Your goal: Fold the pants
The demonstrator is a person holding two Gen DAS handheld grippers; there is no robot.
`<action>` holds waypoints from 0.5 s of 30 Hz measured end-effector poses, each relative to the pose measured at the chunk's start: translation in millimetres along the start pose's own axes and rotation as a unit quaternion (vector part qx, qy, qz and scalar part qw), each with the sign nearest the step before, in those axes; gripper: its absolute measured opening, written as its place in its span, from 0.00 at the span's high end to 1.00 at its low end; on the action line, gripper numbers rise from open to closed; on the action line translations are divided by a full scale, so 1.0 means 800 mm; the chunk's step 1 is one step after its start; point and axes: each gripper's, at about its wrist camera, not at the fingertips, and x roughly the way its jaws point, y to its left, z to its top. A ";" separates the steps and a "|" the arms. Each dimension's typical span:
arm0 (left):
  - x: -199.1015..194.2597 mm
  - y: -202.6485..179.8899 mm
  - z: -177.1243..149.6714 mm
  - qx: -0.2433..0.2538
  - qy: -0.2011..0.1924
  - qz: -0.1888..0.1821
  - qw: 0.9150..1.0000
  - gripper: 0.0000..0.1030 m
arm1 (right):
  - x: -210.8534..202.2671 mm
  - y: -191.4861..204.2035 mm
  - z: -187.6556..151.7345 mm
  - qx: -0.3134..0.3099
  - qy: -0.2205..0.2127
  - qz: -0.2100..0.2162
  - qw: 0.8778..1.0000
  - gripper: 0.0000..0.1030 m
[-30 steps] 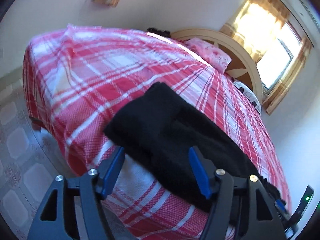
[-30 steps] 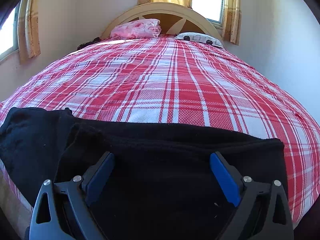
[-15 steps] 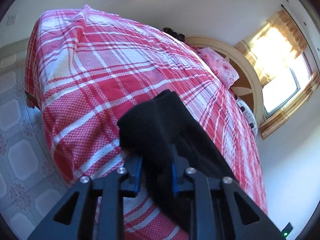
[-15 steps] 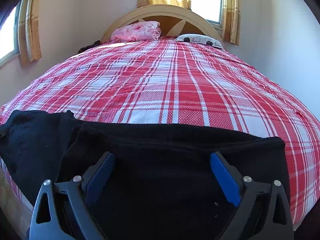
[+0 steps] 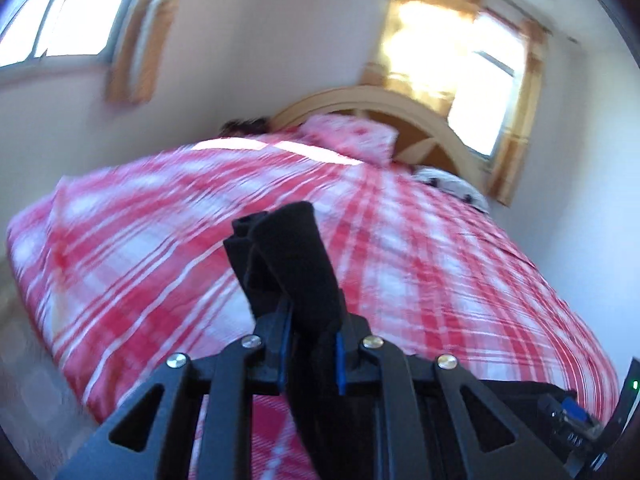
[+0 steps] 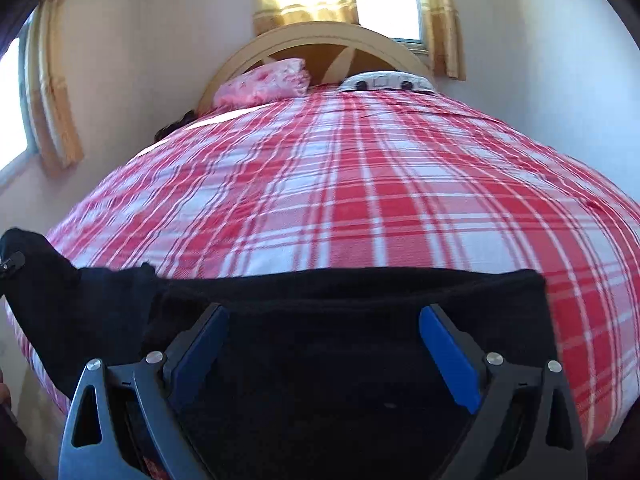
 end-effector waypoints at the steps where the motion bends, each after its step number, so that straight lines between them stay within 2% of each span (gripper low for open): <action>1: -0.004 -0.027 0.003 0.029 -0.010 -0.024 0.999 0.83 | -0.005 -0.013 0.003 0.013 -0.004 -0.004 1.000 0.06; 3: -0.008 -0.065 0.003 0.065 -0.016 -0.066 0.996 0.83 | -0.019 -0.041 0.007 0.043 -0.012 -0.008 0.999 0.06; 7: -0.014 -0.155 -0.018 0.150 -0.016 -0.157 0.976 0.83 | -0.046 -0.088 0.006 0.071 -0.024 -0.043 0.996 0.06; 8: -0.015 -0.181 -0.030 0.173 -0.008 -0.185 0.967 0.83 | -0.051 -0.100 0.005 0.076 -0.026 -0.053 0.995 0.06; 10: -0.019 -0.213 -0.049 0.201 -0.001 -0.218 0.955 0.83 | -0.065 -0.131 -0.002 0.097 -0.030 -0.078 0.992 0.06; 11: -0.022 -0.237 -0.066 0.227 0.000 -0.240 0.944 0.83 | -0.071 -0.144 -0.006 0.107 -0.031 -0.088 0.990 0.06; 13: -0.027 -0.263 -0.086 0.259 0.003 -0.261 0.930 0.83 | -0.084 -0.174 -0.018 0.134 -0.030 -0.107 0.985 0.06; 14: -0.027 -0.281 -0.106 0.281 0.008 -0.273 0.920 0.83 | -0.089 -0.187 -0.022 0.145 -0.029 -0.114 0.982 0.06; 15: -0.027 -0.291 -0.114 0.292 0.012 -0.278 0.915 0.83 | -0.093 -0.197 -0.028 0.155 -0.027 -0.121 0.980 0.06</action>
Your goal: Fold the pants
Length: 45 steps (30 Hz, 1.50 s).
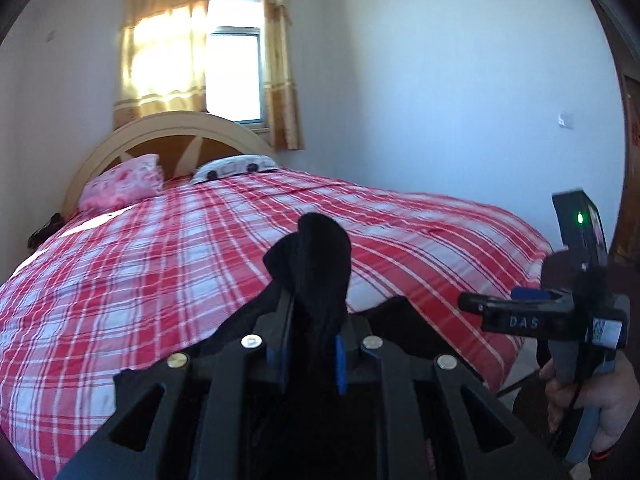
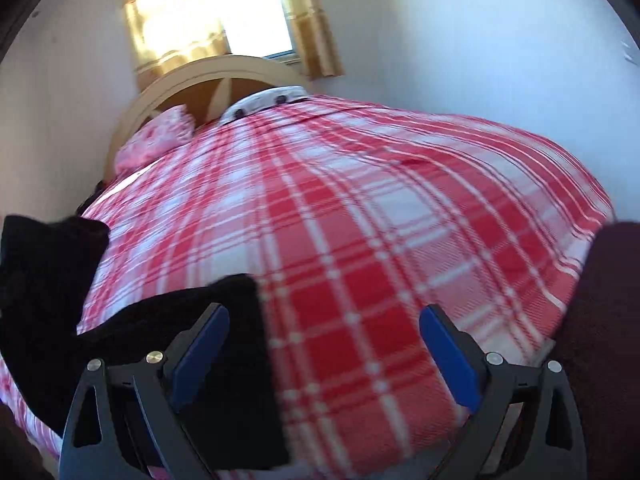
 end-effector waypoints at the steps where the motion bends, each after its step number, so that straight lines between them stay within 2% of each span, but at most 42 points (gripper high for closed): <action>1: 0.011 -0.021 -0.010 0.024 0.010 -0.004 1.000 0.83 | -0.002 -0.014 -0.002 0.010 0.001 -0.008 1.000 0.05; 5: 0.043 -0.064 -0.046 0.104 0.051 0.005 0.993 0.82 | -0.004 -0.042 -0.001 0.042 0.002 -0.017 0.999 0.05; 6: 0.047 -0.068 -0.052 0.116 0.064 0.005 0.991 0.77 | -0.004 -0.045 0.000 0.044 0.001 -0.017 0.999 0.05; 7: 0.049 -0.073 -0.056 0.128 0.073 0.004 0.989 0.65 | -0.003 -0.045 0.000 0.042 0.000 -0.016 0.999 0.05; 8: 0.046 -0.074 -0.058 0.136 0.077 -0.003 0.988 0.58 | -0.002 -0.043 0.000 0.035 0.002 -0.015 0.999 0.05; 9: 0.037 -0.074 -0.055 0.136 0.083 -0.027 0.987 0.45 | 0.000 -0.040 0.000 0.027 0.005 -0.014 1.000 0.06; 10: 0.029 -0.075 -0.052 0.131 0.083 -0.040 0.987 0.37 | 0.002 -0.037 -0.001 0.017 0.010 -0.016 1.000 0.06; 11: 0.015 -0.071 -0.045 0.120 0.075 -0.061 0.988 0.35 | 0.003 -0.032 -0.002 0.011 0.011 -0.020 1.000 0.06; 13: -0.008 -0.060 -0.031 0.102 0.057 -0.074 0.990 0.30 | 0.006 -0.028 -0.005 0.007 0.016 -0.021 1.000 0.06; 16: -0.027 -0.024 -0.014 0.056 0.035 -0.052 0.997 0.24 | 0.003 -0.027 -0.004 0.016 0.015 -0.006 1.000 0.06; 19: -0.030 0.020 -0.009 0.015 0.030 0.007 0.999 0.23 | -0.004 -0.011 0.001 -0.003 0.010 0.013 1.000 0.06; 22: -0.025 0.058 -0.016 -0.013 0.057 0.065 0.996 0.23 | -0.009 0.010 0.004 -0.024 0.005 0.028 0.999 0.06; 25: -0.027 0.088 -0.027 -0.048 0.075 0.090 0.992 0.23 | -0.009 0.030 0.007 -0.035 0.005 0.051 0.998 0.06; 29: -0.030 0.102 -0.043 -0.062 0.092 0.125 0.986 0.23 | 0.000 0.065 0.007 -0.073 0.013 0.069 0.995 0.06; 33: -0.025 0.113 -0.051 -0.074 0.106 0.140 0.982 0.23 | 0.025 0.094 -0.006 -0.095 0.042 0.082 0.991 0.06; 35: -0.025 0.118 -0.056 -0.080 0.112 0.143 0.980 0.23 | 0.040 0.103 -0.016 -0.104 0.061 0.081 0.989 0.16; 39: -0.021 0.127 -0.063 -0.091 0.127 0.151 0.976 0.23 | 0.043 0.106 -0.023 -0.099 0.065 0.088 0.989 0.23; 41: -0.020 0.131 -0.065 -0.102 0.132 0.148 0.975 0.23 | 0.041 0.108 -0.023 -0.103 0.069 0.094 0.988 0.34; 43: -0.020 0.133 -0.066 -0.113 0.134 0.142 0.974 0.23 | 0.038 0.112 -0.023 -0.113 0.074 0.099 0.986 0.39; 45: -0.021 0.133 -0.065 -0.117 0.134 0.139 0.974 0.23 | 0.036 0.113 -0.023 -0.115 0.076 0.099 0.985 0.39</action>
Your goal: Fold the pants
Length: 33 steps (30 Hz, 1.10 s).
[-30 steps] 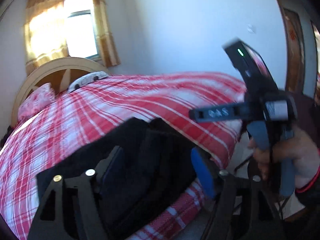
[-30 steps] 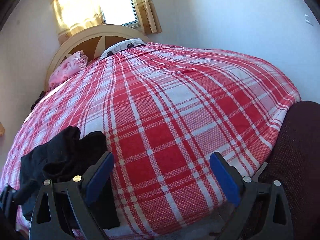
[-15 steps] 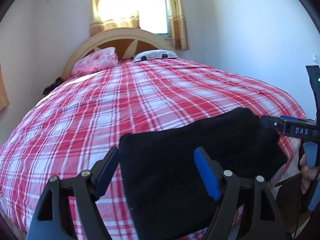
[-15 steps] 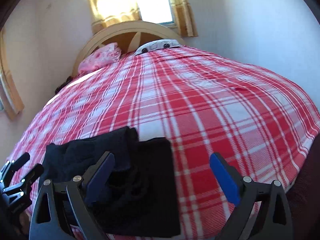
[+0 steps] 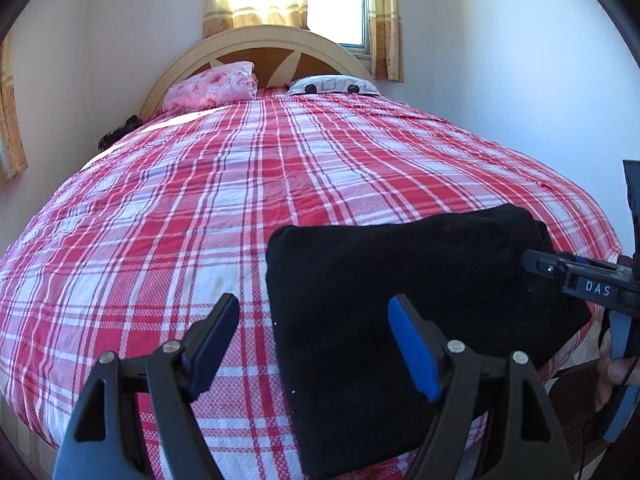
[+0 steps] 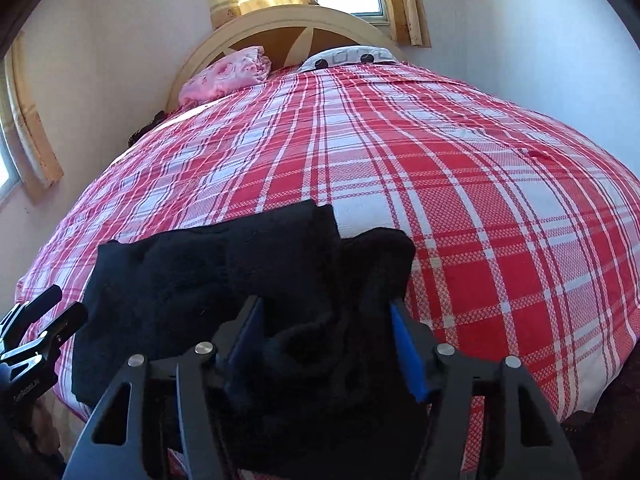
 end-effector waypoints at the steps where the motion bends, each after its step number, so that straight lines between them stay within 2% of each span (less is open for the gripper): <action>1: -0.001 0.000 0.000 0.001 -0.001 0.001 1.000 0.23 | 0.001 -0.002 0.000 0.006 0.001 0.005 1.000 0.38; 4: -0.003 0.000 0.000 0.003 -0.002 0.005 1.000 0.23 | 0.005 -0.012 -0.002 0.029 0.002 0.016 0.999 0.32; 7: -0.003 0.001 0.001 -0.002 0.000 0.006 1.000 0.23 | 0.007 -0.015 -0.001 0.033 0.002 0.021 0.999 0.32; 9: -0.001 0.002 0.000 -0.005 0.004 0.006 1.000 0.23 | 0.006 -0.010 -0.001 0.018 0.002 0.017 1.000 0.35; 12: 0.000 0.000 -0.001 -0.004 0.008 0.008 1.000 0.23 | 0.001 -0.007 -0.001 0.008 -0.001 0.017 1.000 0.47; 16: -0.002 0.001 -0.002 -0.003 0.006 0.009 1.000 0.23 | -0.009 -0.012 0.000 0.009 -0.006 0.021 1.000 0.68; 17: -0.002 0.001 -0.001 -0.004 0.005 0.011 1.000 0.23 | -0.013 -0.014 0.001 0.012 -0.008 0.024 1.000 0.70; 28: -0.003 0.008 -0.001 -0.014 0.005 0.011 1.000 0.23 | -0.029 -0.021 -0.006 0.024 -0.019 0.050 0.998 0.72; 33: -0.004 0.004 0.000 -0.005 0.003 0.010 1.000 0.23 | -0.050 -0.019 -0.007 0.020 -0.041 0.051 0.998 0.74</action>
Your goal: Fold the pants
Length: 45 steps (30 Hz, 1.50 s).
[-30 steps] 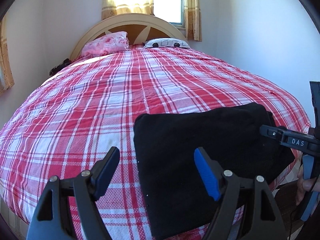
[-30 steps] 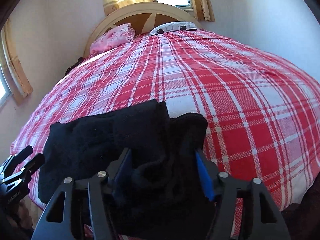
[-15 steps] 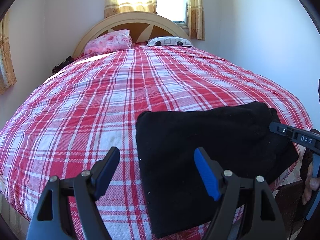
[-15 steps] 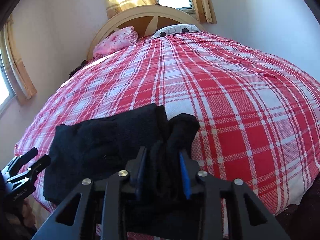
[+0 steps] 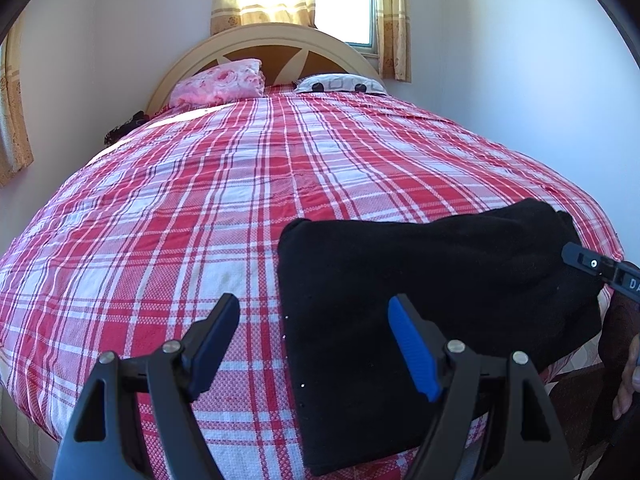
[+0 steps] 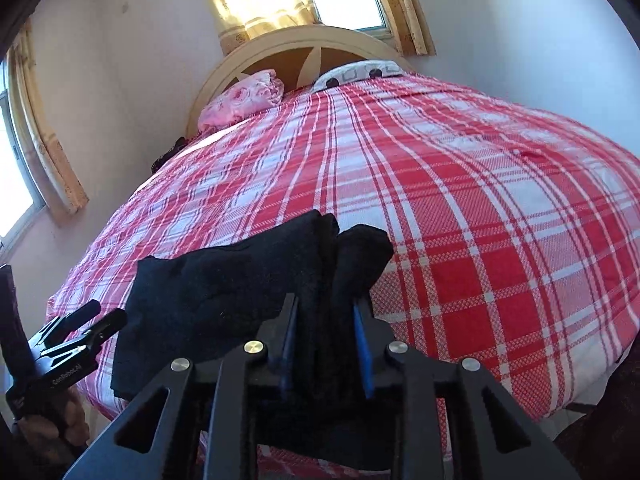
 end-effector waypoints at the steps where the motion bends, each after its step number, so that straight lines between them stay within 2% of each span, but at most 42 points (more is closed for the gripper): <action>1: -0.001 -0.002 0.001 0.001 -0.002 -0.001 1.000 0.23 | -0.006 0.004 0.000 -0.009 -0.006 -0.005 1.000 0.75; 4: -0.001 -0.006 0.002 0.004 -0.005 -0.004 1.000 0.23 | -0.019 0.005 -0.004 -0.013 -0.018 -0.014 1.000 0.75; 7: 0.006 -0.012 -0.003 0.011 0.007 -0.004 1.000 0.23 | -0.023 -0.005 -0.016 -0.008 -0.027 -0.032 0.999 0.74; 9: 0.011 -0.013 -0.006 0.012 0.014 -0.004 1.000 0.23 | -0.011 -0.015 -0.026 0.000 -0.007 -0.035 0.999 0.69; 10: 0.011 -0.014 -0.007 0.013 0.016 -0.006 1.000 0.23 | -0.001 -0.025 -0.031 0.015 0.012 -0.033 0.999 0.65; 11: 0.010 -0.014 -0.007 0.014 0.015 -0.007 1.000 0.23 | 0.001 -0.038 -0.034 0.043 0.014 -0.022 0.999 0.60; 12: 0.009 -0.014 -0.007 0.015 0.012 -0.004 1.000 0.23 | -0.006 -0.049 -0.035 0.073 0.003 -0.010 0.997 0.58; 14: 0.008 -0.014 -0.005 0.013 0.010 -0.001 1.000 0.23 | -0.024 -0.058 -0.030 0.095 -0.026 -0.021 0.995 0.57; 16: 0.008 -0.013 -0.004 0.011 0.008 -0.001 1.000 0.23 | -0.046 -0.058 -0.022 0.087 -0.064 -0.028 0.994 0.57; 18: 0.009 -0.014 -0.004 0.009 0.009 -0.001 1.000 0.23 | -0.058 -0.050 -0.013 0.069 -0.081 -0.007 0.994 0.54; 22: 0.008 -0.019 -0.007 0.019 0.010 -0.004 1.000 0.23 | -0.027 -0.025 -0.006 0.017 -0.037 0.008 0.999 0.52; 27: 0.000 -0.020 -0.006 0.030 -0.004 0.006 1.000 0.23 | 0.027 -0.021 -0.017 0.022 0.034 0.001 0.999 0.52; 28: 0.001 -0.020 -0.005 0.028 -0.003 0.005 1.000 0.23 | 0.026 -0.020 -0.019 0.024 0.034 0.002 0.999 0.53; 29: 0.003 -0.021 -0.005 0.026 0.000 0.003 1.000 0.23 | 0.026 -0.018 -0.019 0.021 0.036 0.004 0.999 0.58; 30: 0.004 -0.021 -0.006 0.024 0.002 0.001 1.000 0.23 | 0.025 -0.016 -0.020 0.013 0.039 0.004 0.999 0.63; 31: 0.005 -0.022 -0.006 0.024 0.004 -0.001 1.000 0.23 | 0.021 -0.013 -0.021 0.004 0.040 0.005 0.999 0.74; 32: 0.006 -0.023 -0.006 0.026 0.004 -0.002 1.000 0.23 | 0.017 -0.012 -0.021 0.000 0.038 0.006 0.999 0.79; 36: 0.001 -0.025 -0.004 0.031 -0.003 -0.003 1.000 0.23 | -0.011 -0.001 -0.019 -0.017 0.015 0.005 1.000 0.81; 39: -0.004 -0.025 -0.001 0.030 -0.013 -0.003 0.999 0.23 | -0.030 0.010 -0.020 -0.042 0.002 -0.022 0.999 0.81; 42: -0.002 -0.028 -0.001 0.032 -0.012 -0.006 0.999 0.21 | -0.032 0.002 -0.031 -0.038 0.016 -0.061 0.997 0.81; 45: 0.008 -0.037 -0.008 0.040 0.002 -0.010 0.999 0.21 | -0.016 -0.022 -0.047 0.001 0.030 -0.056 0.998 0.79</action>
